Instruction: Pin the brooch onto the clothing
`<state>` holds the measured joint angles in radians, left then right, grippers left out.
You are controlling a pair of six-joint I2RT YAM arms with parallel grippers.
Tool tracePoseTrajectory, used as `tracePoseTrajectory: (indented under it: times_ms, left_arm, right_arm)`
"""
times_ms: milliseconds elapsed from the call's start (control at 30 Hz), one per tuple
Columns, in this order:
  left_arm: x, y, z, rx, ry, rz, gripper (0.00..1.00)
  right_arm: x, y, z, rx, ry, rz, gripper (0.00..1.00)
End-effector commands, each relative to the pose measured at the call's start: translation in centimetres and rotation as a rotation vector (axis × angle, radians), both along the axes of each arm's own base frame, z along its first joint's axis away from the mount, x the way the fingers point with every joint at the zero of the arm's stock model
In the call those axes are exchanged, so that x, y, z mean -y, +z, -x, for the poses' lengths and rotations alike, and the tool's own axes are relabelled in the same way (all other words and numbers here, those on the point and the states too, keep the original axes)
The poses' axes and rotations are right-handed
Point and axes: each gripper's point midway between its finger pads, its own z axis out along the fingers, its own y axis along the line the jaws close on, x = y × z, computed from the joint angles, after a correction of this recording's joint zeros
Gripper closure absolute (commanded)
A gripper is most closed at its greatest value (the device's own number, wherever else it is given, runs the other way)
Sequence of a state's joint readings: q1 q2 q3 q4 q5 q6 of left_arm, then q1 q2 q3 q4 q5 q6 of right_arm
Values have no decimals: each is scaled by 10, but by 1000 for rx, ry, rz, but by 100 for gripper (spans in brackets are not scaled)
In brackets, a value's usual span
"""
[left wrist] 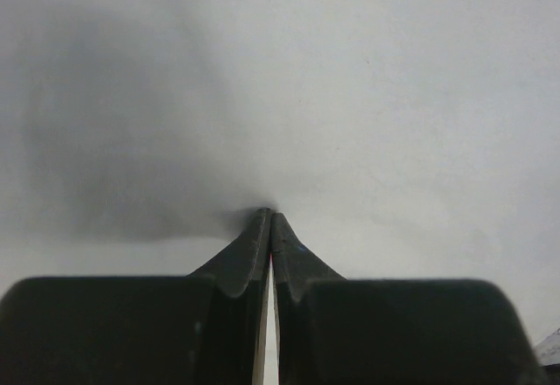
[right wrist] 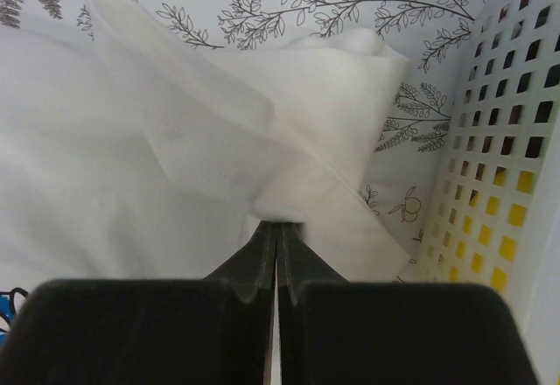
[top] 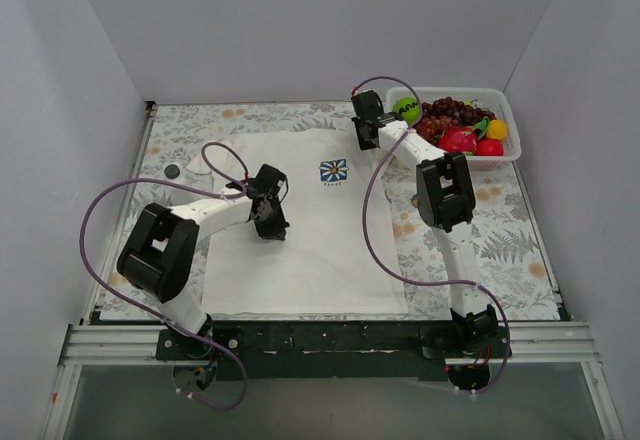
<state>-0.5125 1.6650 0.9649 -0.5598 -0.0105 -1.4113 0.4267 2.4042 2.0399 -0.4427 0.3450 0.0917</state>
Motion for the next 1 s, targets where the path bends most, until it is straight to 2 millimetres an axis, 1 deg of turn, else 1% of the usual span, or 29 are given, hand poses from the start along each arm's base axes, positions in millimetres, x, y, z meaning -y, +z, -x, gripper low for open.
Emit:
tracePoseTrajectory:
  times_ms: [0,33,100,133,267,300,367,433,467,500,533,567,600,633,667,700,733,767,800,833,867,900,933,967]
  left_arm:
    - [-37,-24,50,-165,14,-149,100]
    - [-39,-25,52,-169,13,-155,100]
    - [-43,-25,54,-177,19,-174,100]
    - [-45,-26,54,-175,20,-185,100]
    - [-40,-11,38,-114,-5,-175,100]
    - [-34,1,26,-72,-10,-154,100]
    - [-29,14,15,-26,-31,-148,100]
    - [-14,36,-2,51,-54,-113,100]
    - [-9,43,-6,73,-63,-103,100]
    - [-4,49,-9,91,-68,-91,100]
    - [6,60,-13,122,-84,-69,100]
    - [14,66,-15,143,-98,-43,100]
    - [22,69,-15,155,-107,-23,100]
    - [31,72,-13,165,-127,-3,100]
    - [42,75,-12,174,-140,30,100]
    - [47,74,-10,171,-142,44,100]
    - [56,73,-5,167,-160,58,100]
    - [61,67,-1,151,-170,64,100]
    - [68,65,3,142,-183,86,100]
    - [77,62,10,129,-192,98,100]
    - [81,54,14,118,-198,100,100]
    - [90,52,23,87,-219,140,100]
    - [98,48,32,69,-230,156,100]
    - [105,46,36,67,-241,178,100]
  right_arm:
    - [23,27,-8,63,-47,105,99]
    - [24,35,-9,80,-52,110,99]
    - [27,42,-10,96,-53,124,99]
    - [29,43,-10,95,-58,133,99]
    - [23,56,-10,113,-42,95,99]
    - [20,64,-10,123,-31,73,99]
    - [10,75,-12,150,-5,28,99]
    - [1,87,-11,174,20,-22,99]
    - [-3,93,-13,193,32,-43,99]
    - [-8,98,-12,197,53,-71,99]
    - [-13,101,-11,205,72,-97,99]
    - [-18,102,-11,215,89,-117,99]
    - [-25,115,-14,256,112,-159,99]
    - [-28,108,-13,250,122,-172,99]
    - [-31,109,-14,259,134,-188,99]
    - [-35,100,-16,251,141,-192,99]
    - [-38,104,-21,262,143,-202,99]
    - [-41,100,-23,254,145,-201,99]
    - [-42,81,-26,223,144,-189,99]
    - [-44,72,-25,197,148,-183,99]
    - [-46,75,-30,204,148,-183,99]
    - [-48,58,-30,176,151,-177,99]
    - [-47,53,-32,171,149,-176,99]
    - [-47,48,-32,164,146,-176,99]
